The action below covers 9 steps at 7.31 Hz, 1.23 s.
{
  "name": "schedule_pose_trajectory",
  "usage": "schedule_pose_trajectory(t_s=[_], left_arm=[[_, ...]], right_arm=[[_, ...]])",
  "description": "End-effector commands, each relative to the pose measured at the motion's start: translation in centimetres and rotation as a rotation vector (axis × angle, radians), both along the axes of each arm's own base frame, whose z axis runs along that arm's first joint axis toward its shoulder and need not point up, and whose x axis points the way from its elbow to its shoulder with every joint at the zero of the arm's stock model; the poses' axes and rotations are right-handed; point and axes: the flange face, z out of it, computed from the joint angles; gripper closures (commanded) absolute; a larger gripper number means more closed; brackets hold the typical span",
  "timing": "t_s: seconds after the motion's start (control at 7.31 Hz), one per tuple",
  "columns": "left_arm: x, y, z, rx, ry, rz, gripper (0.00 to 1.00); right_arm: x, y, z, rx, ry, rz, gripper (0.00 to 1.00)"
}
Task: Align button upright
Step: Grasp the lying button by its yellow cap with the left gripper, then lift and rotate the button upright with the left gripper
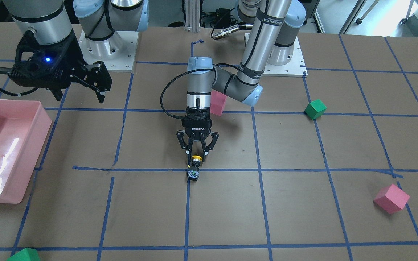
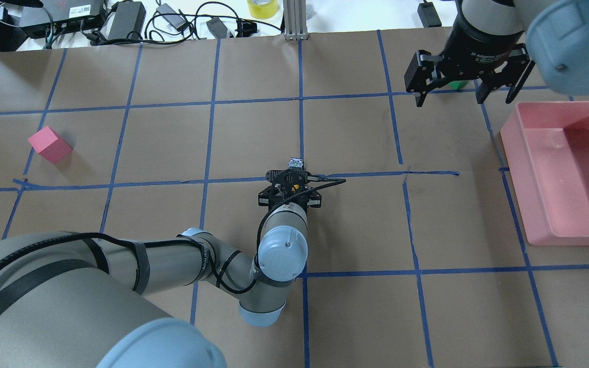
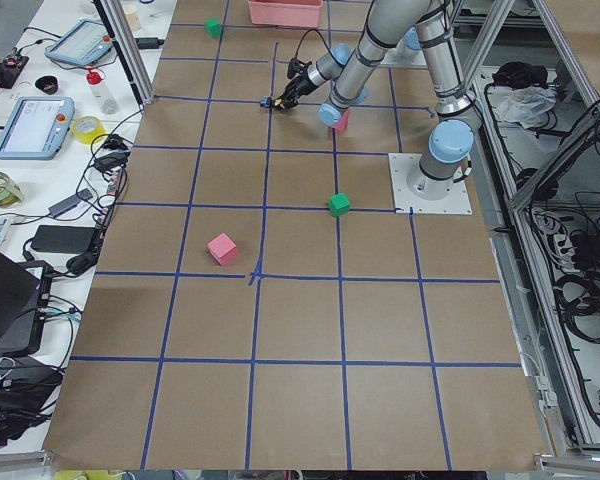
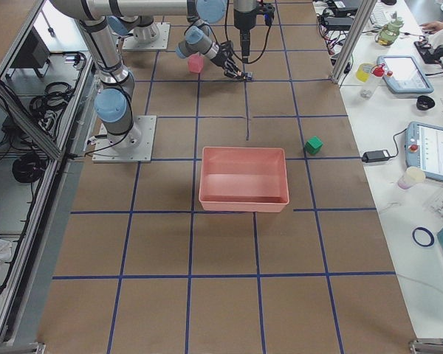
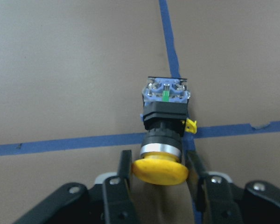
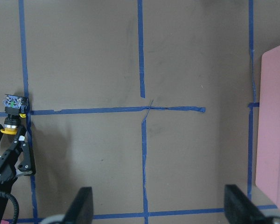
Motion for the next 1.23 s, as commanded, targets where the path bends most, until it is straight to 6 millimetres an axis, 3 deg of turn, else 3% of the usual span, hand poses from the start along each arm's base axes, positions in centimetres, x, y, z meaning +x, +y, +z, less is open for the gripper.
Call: schedule_pose_trajectory(t_s=[0.0, 0.27, 0.55, 0.82, 1.1], left_arm=[[-0.6, -1.3, 2.4, -0.043, 0.02, 0.002, 1.0], [-0.3, -4.2, 5.0, 0.02, -0.018, 0.032, 1.0], [1.3, -6.9, 7.3, 0.153, -0.063, 0.08, 1.0], [-0.4, -10.6, 12.9, 0.312, -0.097, 0.14, 1.0], [-1.3, -12.8, 16.3, 0.468, -0.021, 0.222, 1.0]], right_arm=[[0.1, 0.0, -0.1, 0.002, 0.0, 0.001, 0.0], [0.2, 0.0, -0.1, 0.002, -0.011, 0.002, 0.0], [0.2, -0.1, 0.1, -0.007, -0.018, 0.003, 0.0], [0.2, -0.1, 0.1, -0.013, -0.021, 0.005, 0.0], [0.4, -0.1, 0.4, -0.018, -0.022, 0.005, 0.0]])
